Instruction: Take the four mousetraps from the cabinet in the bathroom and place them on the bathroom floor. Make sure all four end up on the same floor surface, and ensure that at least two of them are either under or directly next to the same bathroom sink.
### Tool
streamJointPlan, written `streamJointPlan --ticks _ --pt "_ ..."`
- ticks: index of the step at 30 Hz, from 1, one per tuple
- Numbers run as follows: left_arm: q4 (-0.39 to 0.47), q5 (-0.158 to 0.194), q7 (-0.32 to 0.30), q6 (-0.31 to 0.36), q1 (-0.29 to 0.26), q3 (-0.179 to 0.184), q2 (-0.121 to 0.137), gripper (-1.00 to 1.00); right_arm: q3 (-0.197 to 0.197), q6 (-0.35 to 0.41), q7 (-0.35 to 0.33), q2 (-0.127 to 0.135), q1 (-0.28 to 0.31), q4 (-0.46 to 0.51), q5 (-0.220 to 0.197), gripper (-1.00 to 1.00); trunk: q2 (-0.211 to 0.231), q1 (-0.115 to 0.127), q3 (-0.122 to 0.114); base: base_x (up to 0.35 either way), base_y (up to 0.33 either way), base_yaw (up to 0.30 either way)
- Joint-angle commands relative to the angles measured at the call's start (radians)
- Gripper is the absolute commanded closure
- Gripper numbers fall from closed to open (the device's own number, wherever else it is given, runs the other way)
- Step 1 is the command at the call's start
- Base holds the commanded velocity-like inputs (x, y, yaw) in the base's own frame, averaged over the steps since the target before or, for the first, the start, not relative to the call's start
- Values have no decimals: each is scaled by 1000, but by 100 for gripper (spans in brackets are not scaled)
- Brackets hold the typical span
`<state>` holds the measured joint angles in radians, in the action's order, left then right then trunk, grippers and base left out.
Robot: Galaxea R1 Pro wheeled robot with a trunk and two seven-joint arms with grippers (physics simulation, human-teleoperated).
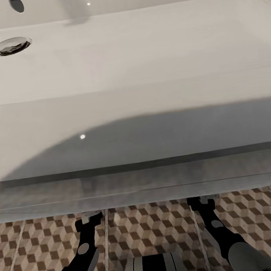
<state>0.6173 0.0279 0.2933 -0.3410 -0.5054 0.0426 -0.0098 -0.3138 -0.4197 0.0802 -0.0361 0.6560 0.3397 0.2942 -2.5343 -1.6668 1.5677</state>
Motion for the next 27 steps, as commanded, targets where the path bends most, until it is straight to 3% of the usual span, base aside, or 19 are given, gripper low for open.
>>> streamJointPlan --ticks 1,27 --pt "-1 1 9 -2 -1 5 1 100 -5 -3 1 -1 1 -1 7 100 0 0 0 -4 0 0" --pt "1 9 10 -5 -1 2 0 100 -4 -4 1 -1 1 -1 8 100 0 0 0 0 0 0"
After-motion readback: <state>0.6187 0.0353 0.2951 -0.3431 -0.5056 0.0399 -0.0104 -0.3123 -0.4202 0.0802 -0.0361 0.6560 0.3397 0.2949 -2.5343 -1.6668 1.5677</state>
